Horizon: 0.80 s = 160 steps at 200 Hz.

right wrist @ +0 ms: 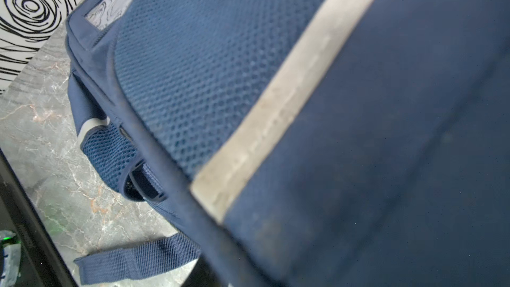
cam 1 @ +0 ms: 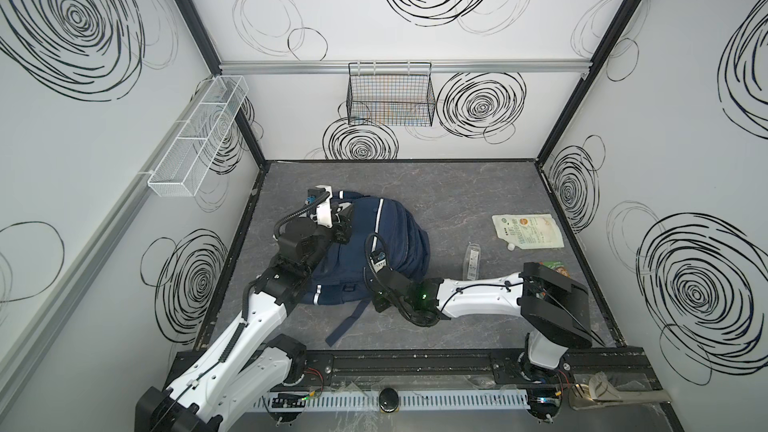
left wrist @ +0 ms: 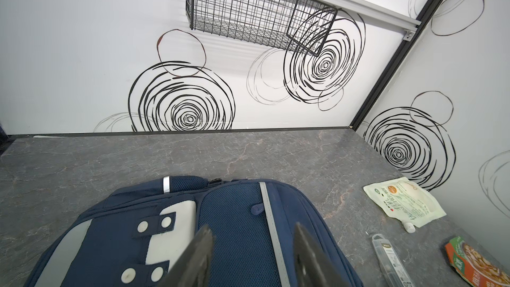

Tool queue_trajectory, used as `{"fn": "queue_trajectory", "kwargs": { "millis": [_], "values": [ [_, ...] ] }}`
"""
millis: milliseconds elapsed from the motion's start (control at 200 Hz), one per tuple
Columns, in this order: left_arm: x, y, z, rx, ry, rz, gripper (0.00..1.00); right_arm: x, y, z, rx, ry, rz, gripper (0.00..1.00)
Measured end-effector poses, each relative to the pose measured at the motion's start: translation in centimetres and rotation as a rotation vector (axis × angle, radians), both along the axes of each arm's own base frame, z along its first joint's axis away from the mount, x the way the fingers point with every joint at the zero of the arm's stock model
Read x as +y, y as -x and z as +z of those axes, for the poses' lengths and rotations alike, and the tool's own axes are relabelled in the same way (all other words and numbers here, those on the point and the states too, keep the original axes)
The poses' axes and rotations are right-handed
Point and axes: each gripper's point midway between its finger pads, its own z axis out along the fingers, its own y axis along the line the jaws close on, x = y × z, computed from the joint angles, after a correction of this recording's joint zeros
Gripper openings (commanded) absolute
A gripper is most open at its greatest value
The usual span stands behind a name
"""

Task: Pack the student bag

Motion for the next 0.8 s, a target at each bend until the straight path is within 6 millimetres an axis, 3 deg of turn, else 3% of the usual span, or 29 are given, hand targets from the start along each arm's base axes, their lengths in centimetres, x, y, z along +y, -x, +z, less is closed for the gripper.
{"fn": "queue_trajectory", "kwargs": {
  "millis": [65,140,330,515,665,730,800],
  "values": [
    [0.0,0.0,0.0,0.0,0.0,0.0,0.51,0.1,0.0,0.1,-0.001,-0.008,0.0,0.35],
    [0.0,0.0,-0.1,0.003,0.0,0.0,0.51,0.3,0.0,0.3,-0.005,-0.016,0.001,0.46],
    [0.0,-0.1,-0.1,0.005,-0.001,0.0,0.52,0.6,-0.2,-0.1,-0.026,0.001,-0.007,0.47],
    [0.0,-0.1,-0.2,0.006,0.001,0.0,0.52,0.3,-0.6,-1.6,-0.028,0.037,-0.026,0.37],
    [-0.1,-0.1,-0.2,0.007,0.001,-0.001,0.52,0.2,-0.9,-1.6,-0.029,0.035,-0.038,0.28],
    [-0.1,-0.1,-0.3,0.009,0.0,-0.001,0.52,0.2,-1.0,-1.6,-0.026,0.033,-0.039,0.17],
    [-0.1,-0.2,-0.4,0.012,-0.001,-0.001,0.52,0.3,-1.0,-1.4,-0.019,0.023,-0.031,0.15]
  ]
}}
